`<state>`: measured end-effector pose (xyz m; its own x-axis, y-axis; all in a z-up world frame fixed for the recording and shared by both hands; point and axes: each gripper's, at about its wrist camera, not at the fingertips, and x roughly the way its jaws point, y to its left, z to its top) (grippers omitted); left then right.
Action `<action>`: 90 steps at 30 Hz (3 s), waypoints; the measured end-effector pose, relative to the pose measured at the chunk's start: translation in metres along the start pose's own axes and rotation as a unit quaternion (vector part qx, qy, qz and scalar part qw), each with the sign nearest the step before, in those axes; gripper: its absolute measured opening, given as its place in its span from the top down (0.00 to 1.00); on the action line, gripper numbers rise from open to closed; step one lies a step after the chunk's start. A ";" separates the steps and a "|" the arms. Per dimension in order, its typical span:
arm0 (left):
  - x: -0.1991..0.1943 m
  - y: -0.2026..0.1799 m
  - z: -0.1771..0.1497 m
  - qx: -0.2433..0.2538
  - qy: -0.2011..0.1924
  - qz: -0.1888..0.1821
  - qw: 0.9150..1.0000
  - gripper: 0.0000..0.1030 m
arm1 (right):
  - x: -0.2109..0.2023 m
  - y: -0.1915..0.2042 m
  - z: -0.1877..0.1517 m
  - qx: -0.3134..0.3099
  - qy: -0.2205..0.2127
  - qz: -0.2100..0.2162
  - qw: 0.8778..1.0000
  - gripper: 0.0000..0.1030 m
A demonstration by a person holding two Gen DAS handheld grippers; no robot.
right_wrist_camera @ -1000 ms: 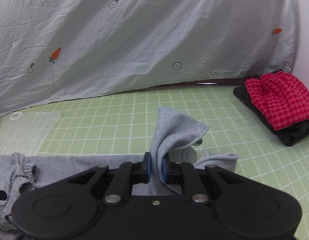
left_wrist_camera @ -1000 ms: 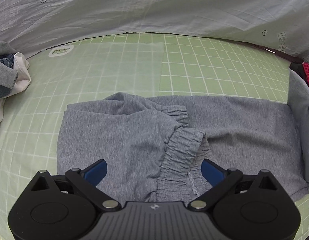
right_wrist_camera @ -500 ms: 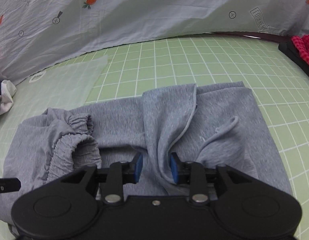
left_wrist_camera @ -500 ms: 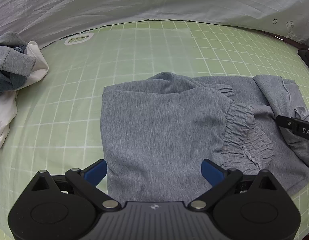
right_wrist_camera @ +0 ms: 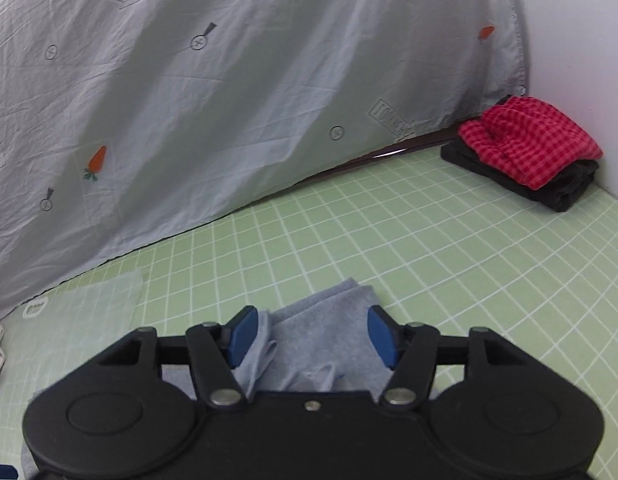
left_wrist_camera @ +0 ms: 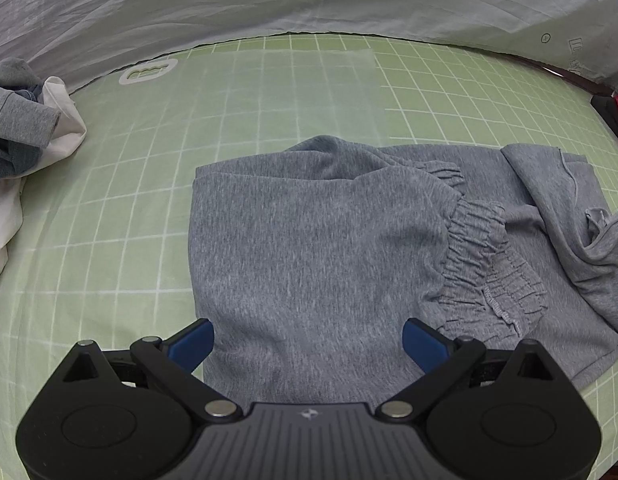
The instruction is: Fold clothes
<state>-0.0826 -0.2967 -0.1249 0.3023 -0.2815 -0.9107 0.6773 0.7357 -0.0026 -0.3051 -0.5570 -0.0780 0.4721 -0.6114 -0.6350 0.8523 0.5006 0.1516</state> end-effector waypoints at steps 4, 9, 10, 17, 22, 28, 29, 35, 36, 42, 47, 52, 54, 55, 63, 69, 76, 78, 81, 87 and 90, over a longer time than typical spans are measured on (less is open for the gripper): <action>-0.001 -0.002 -0.003 -0.003 0.003 0.005 1.000 0.04 | 0.036 -0.024 -0.014 -0.058 0.035 -0.067 0.995 0.39; -0.002 -0.004 -0.004 -0.003 0.005 0.013 1.000 0.04 | 0.056 -0.033 -0.039 -0.088 0.074 -0.055 0.992 0.40; -0.002 -0.004 -0.004 -0.003 0.006 0.015 1.000 0.04 | 0.055 -0.031 -0.042 -0.092 0.078 -0.044 0.992 0.39; -0.002 -0.009 -0.008 0.004 0.010 0.016 1.000 0.04 | 0.023 -0.004 -0.070 -0.115 0.096 0.081 0.986 0.29; -0.002 -0.014 -0.011 0.015 0.012 0.013 1.000 0.04 | 0.011 0.001 -0.066 -0.104 0.087 0.107 0.985 0.29; -0.003 -0.012 -0.012 0.015 0.013 0.014 1.000 0.04 | 0.003 0.003 -0.057 -0.085 0.075 0.121 0.986 0.29; -0.002 -0.011 -0.012 0.014 0.014 0.015 1.000 0.04 | 0.008 0.001 -0.054 -0.078 0.073 0.109 0.988 0.29; -0.001 -0.004 -0.007 0.009 0.013 0.023 1.000 0.04 | 0.044 0.010 -0.058 -0.117 0.102 0.056 0.986 0.28; 0.000 -0.002 -0.005 0.006 0.012 0.025 1.000 0.03 | 0.044 0.016 -0.062 -0.130 0.105 0.066 0.984 0.28; 0.005 0.011 0.002 -0.020 0.014 0.034 0.999 0.03 | 0.022 0.062 -0.097 -0.227 0.137 0.151 0.952 0.28; 0.010 0.011 -0.001 -0.025 0.025 0.033 0.999 0.03 | 0.009 0.072 -0.101 -0.264 0.120 0.164 0.943 0.26; 0.014 0.008 -0.003 -0.021 0.034 0.032 0.999 0.03 | 0.011 0.049 -0.074 -0.198 0.090 0.125 0.968 0.21; 0.016 0.010 -0.002 -0.022 0.036 0.035 0.999 0.03 | 0.019 0.037 -0.067 -0.169 0.087 0.100 0.977 0.20; 0.017 0.011 0.000 -0.023 0.036 0.036 0.998 0.03 | 0.025 0.030 -0.064 -0.156 0.089 0.086 0.980 0.20; 0.029 0.017 0.009 -0.024 0.046 0.049 0.997 0.03 | 0.076 0.034 -0.056 -0.182 0.097 0.030 0.978 0.18; 0.037 0.024 0.007 -0.049 0.060 0.046 0.996 0.03 | 0.096 0.086 -0.051 -0.234 0.084 0.061 0.967 0.17; 0.044 0.025 0.006 -0.066 0.063 0.045 0.995 0.02 | 0.092 0.122 -0.053 -0.280 0.075 0.122 0.949 0.17; 0.045 0.025 0.006 -0.069 0.064 0.045 0.995 0.02 | 0.087 0.112 -0.049 -0.264 0.075 0.118 0.954 0.17; 0.046 0.024 0.006 -0.070 0.065 0.047 0.994 0.01 | 0.083 0.080 -0.040 -0.225 0.079 0.087 0.967 0.16; 0.048 0.023 0.007 -0.065 0.065 0.054 0.994 0.01 | 0.078 -0.001 -0.036 -0.157 0.104 0.006 0.982 0.15; 0.048 0.021 0.006 -0.060 0.063 0.057 0.995 0.01 | 0.075 -0.027 -0.039 -0.135 0.116 -0.004 0.984 0.15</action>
<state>-0.0499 -0.2983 -0.1665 0.2805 -0.1181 -0.9526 0.5569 0.8283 0.0613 -0.3019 -0.5922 -0.1592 0.3746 -0.4757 -0.7959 0.7506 0.6595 -0.0409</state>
